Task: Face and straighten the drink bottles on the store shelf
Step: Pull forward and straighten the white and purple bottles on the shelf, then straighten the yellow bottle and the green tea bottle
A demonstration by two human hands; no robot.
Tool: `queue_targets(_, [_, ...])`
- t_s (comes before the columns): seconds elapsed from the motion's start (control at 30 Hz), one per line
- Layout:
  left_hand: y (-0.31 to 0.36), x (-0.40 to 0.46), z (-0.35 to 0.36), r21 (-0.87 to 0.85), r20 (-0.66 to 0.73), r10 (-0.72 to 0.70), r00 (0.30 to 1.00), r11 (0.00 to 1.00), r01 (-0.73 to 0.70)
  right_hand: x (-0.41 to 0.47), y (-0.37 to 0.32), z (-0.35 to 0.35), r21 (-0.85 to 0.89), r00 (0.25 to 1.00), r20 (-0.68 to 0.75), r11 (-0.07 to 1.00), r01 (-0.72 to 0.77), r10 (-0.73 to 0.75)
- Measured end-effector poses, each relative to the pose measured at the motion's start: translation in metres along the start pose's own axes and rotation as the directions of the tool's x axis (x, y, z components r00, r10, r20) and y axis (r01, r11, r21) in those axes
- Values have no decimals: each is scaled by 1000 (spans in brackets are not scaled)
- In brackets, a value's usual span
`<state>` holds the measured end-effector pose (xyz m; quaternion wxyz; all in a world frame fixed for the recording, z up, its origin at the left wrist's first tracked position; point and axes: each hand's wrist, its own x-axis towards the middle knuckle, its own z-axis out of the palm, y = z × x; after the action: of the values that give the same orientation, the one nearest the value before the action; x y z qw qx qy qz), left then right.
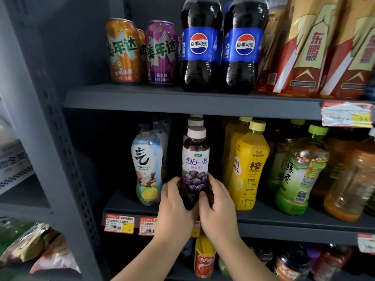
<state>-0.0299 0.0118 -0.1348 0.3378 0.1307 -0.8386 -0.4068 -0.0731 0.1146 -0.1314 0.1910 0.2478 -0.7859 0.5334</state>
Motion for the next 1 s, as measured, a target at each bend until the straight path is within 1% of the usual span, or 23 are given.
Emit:
queue_targets(0.07, [0,0,2,2,-19,5,1000,1000,-5,-4,-2,-3,-10,998,-48,999,34,-35])
queue_targets(0.13, [-1,0,3,-17,-31,8,999,1000,-9,-10,-4,-8,-58,984,-147,994,93,-101])
queue_targets(0.23, [-3,-2,4,-41,-50,43,998,998,-45,-15,-6,-17,-161,918,-327,970,180,-224])
queue_targets(0.3, [-5,-5,6,-10,-98,125,987,992,-126,-13,-2,-26,-191,859,-451,966,173,-243])
queue_targets(0.37, [-5,-9,9,55,-171,248,953,969,-243,-6,6,-35,-190,830,-525,976,103,-189])
queue_targets(0.43, [-6,-14,12,128,-220,422,880,906,-403,2,15,-43,-171,857,-506,985,16,-102])
queue_targets(0.5, [-4,-19,17,126,-187,566,803,824,-552,11,22,-50,-111,905,-424,992,-68,14])
queue_targets(0.53, [-1,-22,21,97,-147,599,787,801,-591,13,25,-52,-67,924,-376,992,-108,75])
queue_targets(0.57, [3,-24,25,57,-105,611,785,792,-608,15,27,-54,-21,935,-335,991,-133,118])
queue_targets(0.63, [14,-27,32,-34,-37,586,809,809,-587,16,30,-58,20,952,-286,994,-108,109])
queue_targets(0.7, [26,-26,39,-91,18,527,849,847,-524,17,31,-63,16,963,-256,997,-80,81])
queue_targets(0.73, [32,-24,43,-104,41,490,871,869,-485,17,32,-66,19,968,-236,996,-89,91])
queue_targets(0.83, [48,-20,54,-103,76,357,931,932,-348,13,37,-72,25,973,-182,990,-142,144])
queue_targets(0.9, [57,-15,61,-81,77,252,965,966,-246,10,40,-77,25,976,-160,989,-148,150])
queue_targets(1.0, [66,-4,73,-33,69,148,987,989,-146,6,41,-81,12,979,-155,991,-130,130])
